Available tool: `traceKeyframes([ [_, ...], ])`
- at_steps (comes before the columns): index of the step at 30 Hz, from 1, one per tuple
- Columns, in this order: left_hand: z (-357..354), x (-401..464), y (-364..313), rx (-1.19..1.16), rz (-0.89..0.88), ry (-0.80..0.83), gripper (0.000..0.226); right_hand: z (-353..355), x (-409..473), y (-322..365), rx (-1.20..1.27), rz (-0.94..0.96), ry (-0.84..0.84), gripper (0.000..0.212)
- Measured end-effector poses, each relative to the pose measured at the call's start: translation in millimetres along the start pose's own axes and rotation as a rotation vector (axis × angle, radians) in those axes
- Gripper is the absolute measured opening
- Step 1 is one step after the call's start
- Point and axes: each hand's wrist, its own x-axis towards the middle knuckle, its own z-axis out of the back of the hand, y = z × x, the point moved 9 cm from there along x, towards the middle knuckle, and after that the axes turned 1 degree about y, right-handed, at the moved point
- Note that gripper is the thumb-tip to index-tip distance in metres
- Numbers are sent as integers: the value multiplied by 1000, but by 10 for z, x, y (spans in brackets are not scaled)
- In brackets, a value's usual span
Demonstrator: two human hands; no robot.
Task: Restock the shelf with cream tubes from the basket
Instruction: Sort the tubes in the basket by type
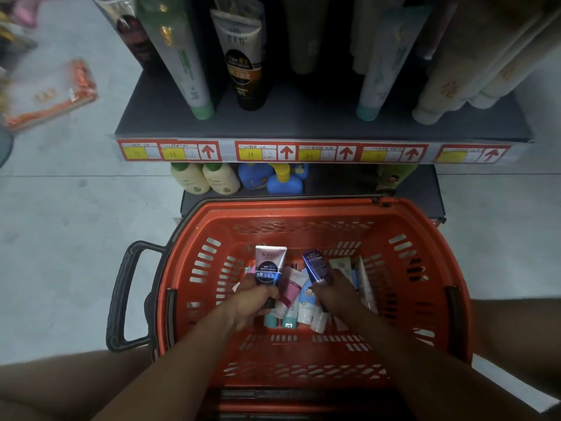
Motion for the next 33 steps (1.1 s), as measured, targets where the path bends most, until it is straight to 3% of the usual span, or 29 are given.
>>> traceKeyframes([
  [9,-59,-328,-247,-1,-136,-45,26,99,-251,244,47,35,-30,21],
  [13,-68,-447,-311,-18,-174,-60,27,181,-318,247,265,3,-52,6],
  [18,-83,-607,-389,-10,-211,-77,30,249,-424,327,437,-5,-58,4],
  [25,-17,-755,-447,-84,-262,-132,38,216,-599,470,375,37,21,23],
  [33,146,-1026,-674,-160,-397,-208,51,362,-891,932,283,243,-48,43],
])
